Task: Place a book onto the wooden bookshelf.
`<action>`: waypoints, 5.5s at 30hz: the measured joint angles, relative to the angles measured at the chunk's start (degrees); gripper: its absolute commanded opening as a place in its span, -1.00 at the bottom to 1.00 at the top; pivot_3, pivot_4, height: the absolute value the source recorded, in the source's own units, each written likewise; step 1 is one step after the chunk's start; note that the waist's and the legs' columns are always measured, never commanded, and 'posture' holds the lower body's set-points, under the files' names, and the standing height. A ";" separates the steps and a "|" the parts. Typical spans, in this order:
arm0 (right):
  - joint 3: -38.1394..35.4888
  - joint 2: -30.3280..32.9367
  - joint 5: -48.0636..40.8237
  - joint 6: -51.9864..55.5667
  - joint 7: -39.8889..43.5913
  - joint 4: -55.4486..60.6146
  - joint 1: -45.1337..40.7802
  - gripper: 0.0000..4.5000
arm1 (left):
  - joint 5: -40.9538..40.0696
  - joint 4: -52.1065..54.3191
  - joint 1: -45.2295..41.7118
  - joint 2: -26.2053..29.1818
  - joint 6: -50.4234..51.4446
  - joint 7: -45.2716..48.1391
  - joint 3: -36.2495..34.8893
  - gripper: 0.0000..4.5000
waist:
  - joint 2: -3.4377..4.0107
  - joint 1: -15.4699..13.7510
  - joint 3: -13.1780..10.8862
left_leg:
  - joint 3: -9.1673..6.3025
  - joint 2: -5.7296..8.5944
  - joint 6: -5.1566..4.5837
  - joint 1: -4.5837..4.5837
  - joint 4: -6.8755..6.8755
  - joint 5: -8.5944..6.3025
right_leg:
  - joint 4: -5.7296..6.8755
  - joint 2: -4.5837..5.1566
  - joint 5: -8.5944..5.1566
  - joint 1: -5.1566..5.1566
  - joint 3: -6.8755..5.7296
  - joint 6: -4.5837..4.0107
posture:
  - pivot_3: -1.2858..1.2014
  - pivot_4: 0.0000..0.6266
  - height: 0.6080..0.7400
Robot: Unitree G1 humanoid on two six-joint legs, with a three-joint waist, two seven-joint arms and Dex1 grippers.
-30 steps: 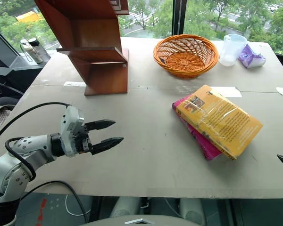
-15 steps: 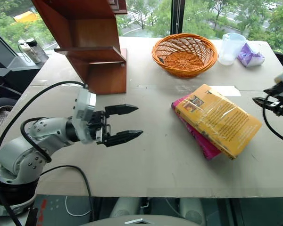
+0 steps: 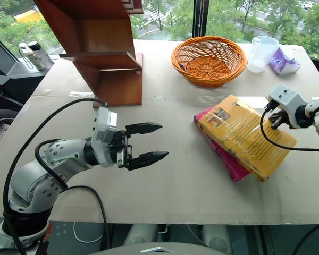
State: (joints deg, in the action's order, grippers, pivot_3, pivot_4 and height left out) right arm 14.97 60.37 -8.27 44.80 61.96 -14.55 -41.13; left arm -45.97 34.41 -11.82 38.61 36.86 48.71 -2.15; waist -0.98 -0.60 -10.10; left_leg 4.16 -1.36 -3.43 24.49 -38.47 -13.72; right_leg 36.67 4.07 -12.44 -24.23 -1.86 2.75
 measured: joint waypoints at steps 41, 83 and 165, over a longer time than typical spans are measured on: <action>-21.10 -1.22 -2.75 3.63 -14.60 14.43 19.66 -0.99 | -0.13 0.74 5.72 3.18 0.18 1.17 -1.78 1.00 | 0.00 -0.05 0.03 | 0.01 0.00 -0.17 -0.13 -0.12 -0.10 | 0.21 0.00 -0.10 0.07 0.00 -0.21 | 0.03 -0.52 0.90; -30.83 -2.33 -14.58 -7.57 3.02 38.73 41.42 0.85 | -19.69 -12.15 16.33 6.76 20.21 -11.46 -19.48 1.00 | -0.03 -0.60 0.03 | -0.18 -0.02 -0.17 -0.02 -0.15 -0.11 | 0.13 0.09 -0.11 0.09 -0.22 -0.13 | 0.03 -0.52 0.90; -40.11 -15.97 -39.05 -20.24 -8.28 30.73 24.21 1.00 | 43.26 -35.74 -63.91 25.00 -25.17 0.39 21.95 -0.63 | -0.20 -0.24 -0.10 | 0.15 0.12 0.07 0.28 0.16 0.05 | -0.64 -0.04 0.08 0.14 -0.48 0.12 | 0.03 -0.52 0.90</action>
State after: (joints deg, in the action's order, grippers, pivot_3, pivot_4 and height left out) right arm -25.13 44.39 -47.32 24.56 53.68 16.18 -16.92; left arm -2.71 -1.33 -75.73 63.61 11.69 49.10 19.80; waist -1.18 -0.84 -10.20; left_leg 4.30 -1.23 -3.36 24.77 -38.31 -13.68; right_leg 36.04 4.02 -12.36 -24.09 -2.33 2.87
